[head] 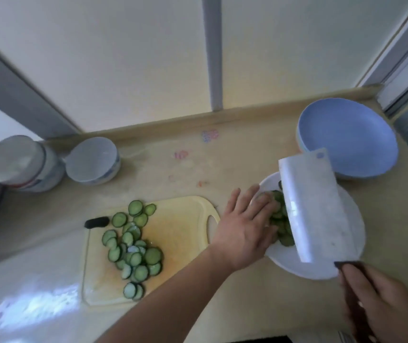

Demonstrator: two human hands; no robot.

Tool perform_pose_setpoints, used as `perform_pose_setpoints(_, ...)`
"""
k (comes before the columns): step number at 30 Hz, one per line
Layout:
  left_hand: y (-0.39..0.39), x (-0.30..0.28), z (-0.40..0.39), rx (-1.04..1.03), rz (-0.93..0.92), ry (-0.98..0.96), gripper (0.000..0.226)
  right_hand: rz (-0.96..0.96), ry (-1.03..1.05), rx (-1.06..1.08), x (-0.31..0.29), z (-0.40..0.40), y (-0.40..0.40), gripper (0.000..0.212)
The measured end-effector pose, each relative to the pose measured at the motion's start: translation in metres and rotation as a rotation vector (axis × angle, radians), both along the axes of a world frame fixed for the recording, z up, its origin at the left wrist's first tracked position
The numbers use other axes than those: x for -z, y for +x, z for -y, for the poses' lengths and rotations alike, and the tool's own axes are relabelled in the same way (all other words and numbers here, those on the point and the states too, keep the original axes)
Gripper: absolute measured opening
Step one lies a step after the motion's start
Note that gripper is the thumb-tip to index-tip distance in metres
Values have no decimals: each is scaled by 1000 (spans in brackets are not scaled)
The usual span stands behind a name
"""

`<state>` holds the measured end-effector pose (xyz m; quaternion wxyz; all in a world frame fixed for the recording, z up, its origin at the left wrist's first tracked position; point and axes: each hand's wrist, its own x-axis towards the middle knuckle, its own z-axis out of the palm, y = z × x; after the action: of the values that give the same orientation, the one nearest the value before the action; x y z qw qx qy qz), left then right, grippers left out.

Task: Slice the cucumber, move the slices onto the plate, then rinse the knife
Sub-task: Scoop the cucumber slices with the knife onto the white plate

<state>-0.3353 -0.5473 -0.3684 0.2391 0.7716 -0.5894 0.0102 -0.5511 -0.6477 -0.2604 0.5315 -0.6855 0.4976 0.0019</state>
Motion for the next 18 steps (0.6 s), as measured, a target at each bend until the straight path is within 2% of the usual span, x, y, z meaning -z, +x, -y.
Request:
perform_pose_setpoints(3,27,6,-52,-118,23,-10,47,22,82,-145,8,-23,38,31)
perform_pose_setpoints(6,58,11,-109,-300,41,39,48,1,70,-311,29,-41,69,31)
perform_pose_setpoints(8,76,10,-139,-439,19,170,58,-6,76,-406,42,-55,88,32)
perform_pose_setpoints(12,102,1,-169,-633,-170,489,94,-35,94,-512,58,-79,115,37)
perform_pose_setpoints(14,110,2,-176,-637,-198,484,98,-49,72,-551,60,-85,124,40)
perform_pose_setpoints(18,108,9,-189,-607,-197,305,85,-67,39,-600,64,-93,136,40)
